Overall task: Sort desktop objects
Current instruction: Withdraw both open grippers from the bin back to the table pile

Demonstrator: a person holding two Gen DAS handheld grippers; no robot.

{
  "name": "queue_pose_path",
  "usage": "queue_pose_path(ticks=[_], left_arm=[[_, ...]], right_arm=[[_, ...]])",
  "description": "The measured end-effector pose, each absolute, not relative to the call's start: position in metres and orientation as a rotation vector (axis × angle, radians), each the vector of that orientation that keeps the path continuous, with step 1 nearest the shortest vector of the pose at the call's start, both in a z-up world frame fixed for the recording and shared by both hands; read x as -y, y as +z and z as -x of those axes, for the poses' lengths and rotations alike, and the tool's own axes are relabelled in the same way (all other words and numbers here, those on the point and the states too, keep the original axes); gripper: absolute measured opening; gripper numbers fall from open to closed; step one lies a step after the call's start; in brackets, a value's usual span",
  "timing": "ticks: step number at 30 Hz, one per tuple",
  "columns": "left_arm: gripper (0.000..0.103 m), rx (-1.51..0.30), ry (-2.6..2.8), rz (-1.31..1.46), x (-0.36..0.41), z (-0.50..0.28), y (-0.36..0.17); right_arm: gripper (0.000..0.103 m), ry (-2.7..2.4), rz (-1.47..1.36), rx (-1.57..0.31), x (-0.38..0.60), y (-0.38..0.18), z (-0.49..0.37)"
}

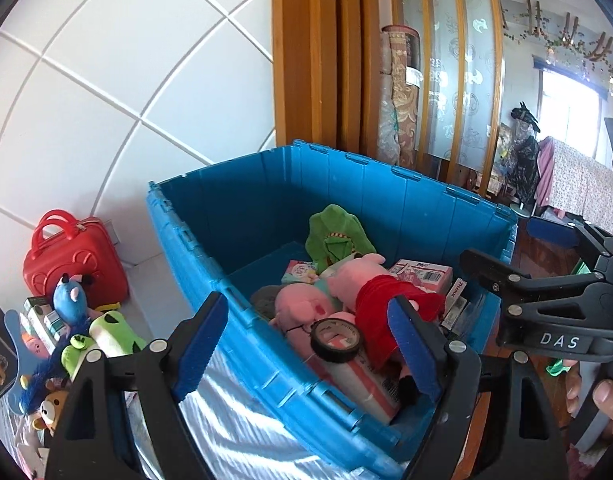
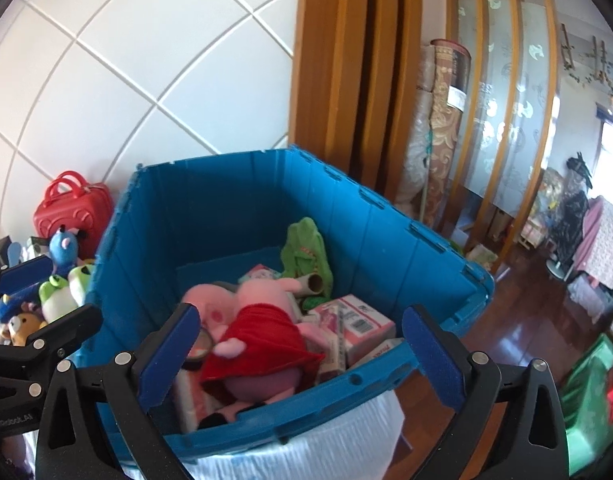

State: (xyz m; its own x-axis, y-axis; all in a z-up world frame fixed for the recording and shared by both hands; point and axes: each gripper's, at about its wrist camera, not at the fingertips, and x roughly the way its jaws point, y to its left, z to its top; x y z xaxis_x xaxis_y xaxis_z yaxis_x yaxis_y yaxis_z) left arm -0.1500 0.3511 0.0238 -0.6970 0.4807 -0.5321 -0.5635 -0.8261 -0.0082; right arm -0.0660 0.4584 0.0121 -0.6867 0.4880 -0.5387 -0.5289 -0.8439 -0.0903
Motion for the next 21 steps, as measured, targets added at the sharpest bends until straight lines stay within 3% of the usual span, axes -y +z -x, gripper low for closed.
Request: queue_pose_path(ticks=[10,21], left_arm=[[0.082,-0.154,2.639,0.765,-0.233,0.143,0.013],[0.082,-0.028,2.834,1.148,-0.061,0.162,-0.059]], right_arm=[[0.103,2.669,0.763,-0.019,-0.360,0.017,0.107],[0.103,2.875,1.005,0.068,-0.229,-0.026,0.194]])
